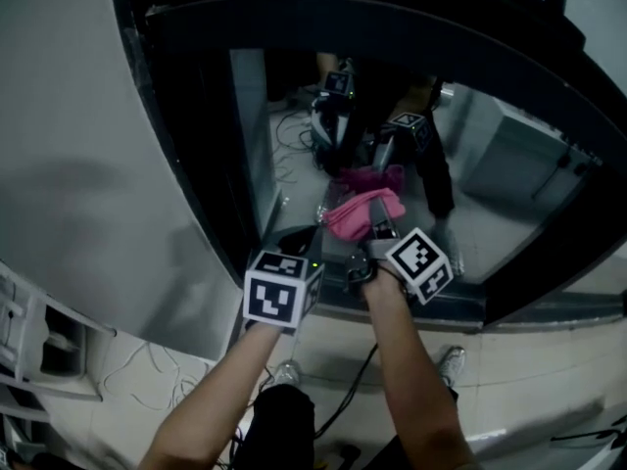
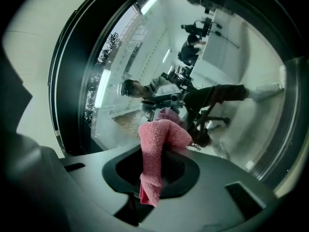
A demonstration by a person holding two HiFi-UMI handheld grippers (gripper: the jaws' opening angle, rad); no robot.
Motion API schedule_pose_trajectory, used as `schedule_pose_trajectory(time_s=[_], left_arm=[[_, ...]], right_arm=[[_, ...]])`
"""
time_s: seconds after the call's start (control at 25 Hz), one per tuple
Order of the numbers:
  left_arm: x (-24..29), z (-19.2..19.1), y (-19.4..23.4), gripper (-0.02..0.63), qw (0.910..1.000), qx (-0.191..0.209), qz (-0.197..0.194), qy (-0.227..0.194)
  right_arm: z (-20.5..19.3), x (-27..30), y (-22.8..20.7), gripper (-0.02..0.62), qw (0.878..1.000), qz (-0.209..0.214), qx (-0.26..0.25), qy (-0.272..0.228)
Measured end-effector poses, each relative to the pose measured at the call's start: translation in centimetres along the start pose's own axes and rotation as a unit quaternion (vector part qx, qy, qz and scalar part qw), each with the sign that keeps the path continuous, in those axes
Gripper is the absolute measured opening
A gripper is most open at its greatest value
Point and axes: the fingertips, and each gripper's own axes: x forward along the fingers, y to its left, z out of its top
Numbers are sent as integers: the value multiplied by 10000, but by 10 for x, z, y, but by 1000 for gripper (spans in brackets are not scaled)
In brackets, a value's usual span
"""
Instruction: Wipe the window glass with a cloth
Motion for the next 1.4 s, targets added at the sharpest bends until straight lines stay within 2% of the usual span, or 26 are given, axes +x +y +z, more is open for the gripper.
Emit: schedule_pose_trajectory(time_s=[0.48, 0.68, 0.88, 1.12, 1.4], left_arm=[[-21, 73, -1, 0, 9985, 259, -45, -484], [-28, 87, -5, 0, 9977, 302, -52, -600], [-35, 102, -4, 0, 9969, 314, -12, -718], [-44, 122, 3, 0, 9955, 289, 115, -891], [-51, 127, 23, 0, 9950, 214, 346, -916]], right_arm=[[54, 9, 86, 60, 9979, 380, -419, -321], [79, 14, 130, 58, 9941, 735, -631, -486], [94, 16, 164, 60, 9922, 915, -650, -544], [101, 22, 194, 60, 9893, 1191, -654, -530], [86, 37, 221, 58, 9859, 1543, -535, -375]])
